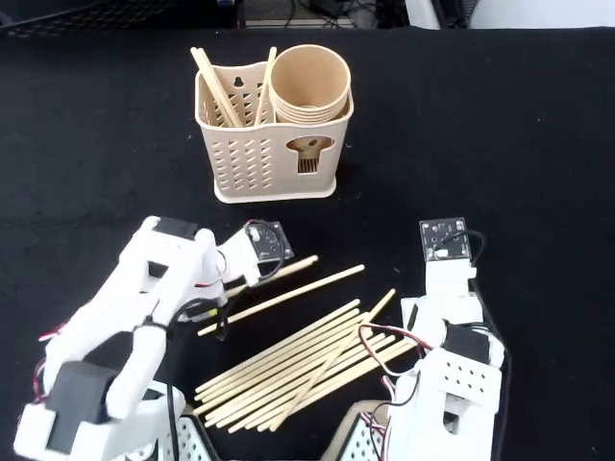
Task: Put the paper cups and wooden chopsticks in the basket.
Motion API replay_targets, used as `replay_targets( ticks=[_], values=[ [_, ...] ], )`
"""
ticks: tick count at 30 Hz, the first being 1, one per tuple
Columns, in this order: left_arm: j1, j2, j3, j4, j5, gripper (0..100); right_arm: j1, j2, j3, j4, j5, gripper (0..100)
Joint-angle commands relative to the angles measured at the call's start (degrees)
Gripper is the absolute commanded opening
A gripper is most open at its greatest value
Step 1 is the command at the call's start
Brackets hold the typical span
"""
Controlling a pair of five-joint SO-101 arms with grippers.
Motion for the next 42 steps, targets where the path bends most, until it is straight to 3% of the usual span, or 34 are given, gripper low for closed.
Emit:
replay_targets(
  ticks=[1, 8, 16, 21, 31, 37, 42],
  values=[
    [0.4, -3.43, 0.04, 0.53, -0.35, 3, -0.79, -0.75, -0.13, -0.88, -0.18, 1.3],
    [0.48, -3.78, -0.13, 1.23, -0.18, 3, -0.79, -0.75, -0.13, -0.88, -0.18, 1.3],
    [1.36, -7.47, -2.77, 10.2, -0.35, 3, -0.79, -0.75, -0.13, -0.88, -0.26, 1.3],
    [1.71, -20.04, 1.01, 10.37, 0.18, 3, -0.79, -0.75, -0.13, -0.88, -0.35, 1.3],
    [1.63, -53.8, 7.6, 10.2, 10.46, 3, -0.79, -0.75, -0.13, -0.97, -0.26, 1.3],
    [1.19, -66.46, 7.87, -2.2, 24.53, 3, -0.79, -0.75, -0.13, -0.97, -0.26, 1.3],
    [1.19, -68.48, 7.69, -15.12, 34.37, 3, -0.79, -0.75, -0.13, -0.97, -0.26, 1.3]
  ],
)
